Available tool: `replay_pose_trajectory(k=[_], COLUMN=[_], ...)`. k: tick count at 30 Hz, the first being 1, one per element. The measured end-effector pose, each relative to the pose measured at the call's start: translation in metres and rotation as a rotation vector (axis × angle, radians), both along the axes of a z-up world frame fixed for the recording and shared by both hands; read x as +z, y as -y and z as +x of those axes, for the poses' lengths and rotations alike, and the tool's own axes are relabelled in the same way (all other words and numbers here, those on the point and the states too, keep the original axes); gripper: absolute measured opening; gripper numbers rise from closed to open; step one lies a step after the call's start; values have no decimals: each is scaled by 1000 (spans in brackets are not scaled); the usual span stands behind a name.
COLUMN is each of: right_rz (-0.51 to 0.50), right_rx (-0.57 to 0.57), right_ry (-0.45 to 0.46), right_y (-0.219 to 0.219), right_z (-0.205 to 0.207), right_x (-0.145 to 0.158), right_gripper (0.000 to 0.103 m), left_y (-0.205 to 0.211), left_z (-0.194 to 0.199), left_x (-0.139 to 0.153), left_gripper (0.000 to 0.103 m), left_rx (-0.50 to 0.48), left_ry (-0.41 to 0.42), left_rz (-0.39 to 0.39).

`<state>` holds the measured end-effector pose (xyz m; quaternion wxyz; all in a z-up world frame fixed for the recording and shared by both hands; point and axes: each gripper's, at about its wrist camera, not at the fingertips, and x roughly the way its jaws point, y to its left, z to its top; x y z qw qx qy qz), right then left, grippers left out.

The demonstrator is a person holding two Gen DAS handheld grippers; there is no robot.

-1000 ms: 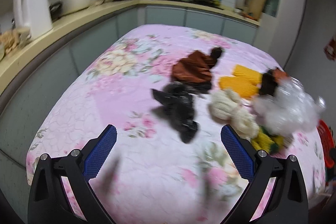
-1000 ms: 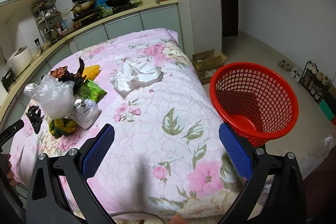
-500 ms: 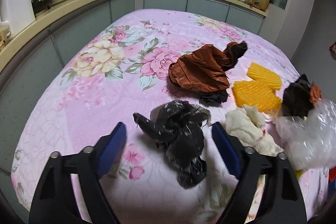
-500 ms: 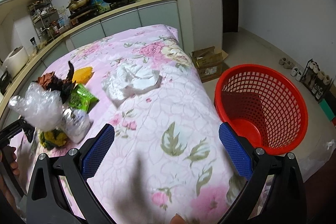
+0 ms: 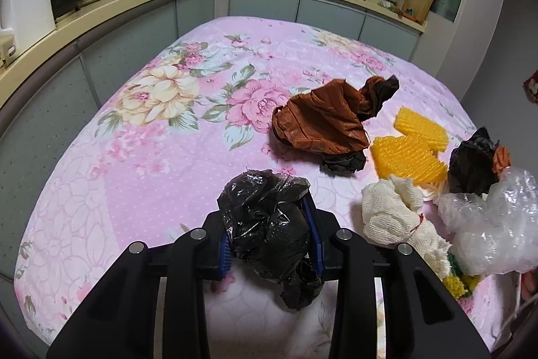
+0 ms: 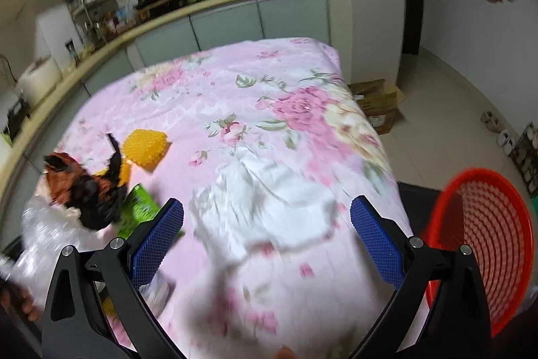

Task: Collect trash
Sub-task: 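Grasp the black plastic bag with the left tool while the right tool grasps the white tissue, then carry the black bag and white tissue in both tools over the red basket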

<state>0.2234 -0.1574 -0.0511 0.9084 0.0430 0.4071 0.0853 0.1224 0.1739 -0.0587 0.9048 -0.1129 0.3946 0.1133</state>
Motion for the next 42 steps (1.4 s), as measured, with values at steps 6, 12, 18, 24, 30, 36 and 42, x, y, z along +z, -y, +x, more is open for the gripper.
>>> replay_pose_trajectory(k=[6,12,18,24,30,36,42], right_rz=[-58,-53,-17,18,53,86,112], right_rx=[45,39,33,13,-3,-25,-55], right_ry=[-85,-71,-37,21,77,119,155], right_y=[-18,-16,-5,9,23,41,64], right_z=[26,19,-2,-32,-64,-91,-113], right_x=[-25,-25,-12,9,31,46,58], right_gripper=[68,32,23,23,23,22,22], left_y=[1,4,13,29,49,73,99], left_z=[-9,-15,-21,-32,-41,-48,-54], left_x=[11,18,25,40,53,65,80], left_gripper=[33,33,33,33,33,33,33], left_rx=[0,0,-12,-43,-84,-140,-207], left_ry=[26,46,70,115,155,191,232], left_rz=[16,34,48,71,76,75,80])
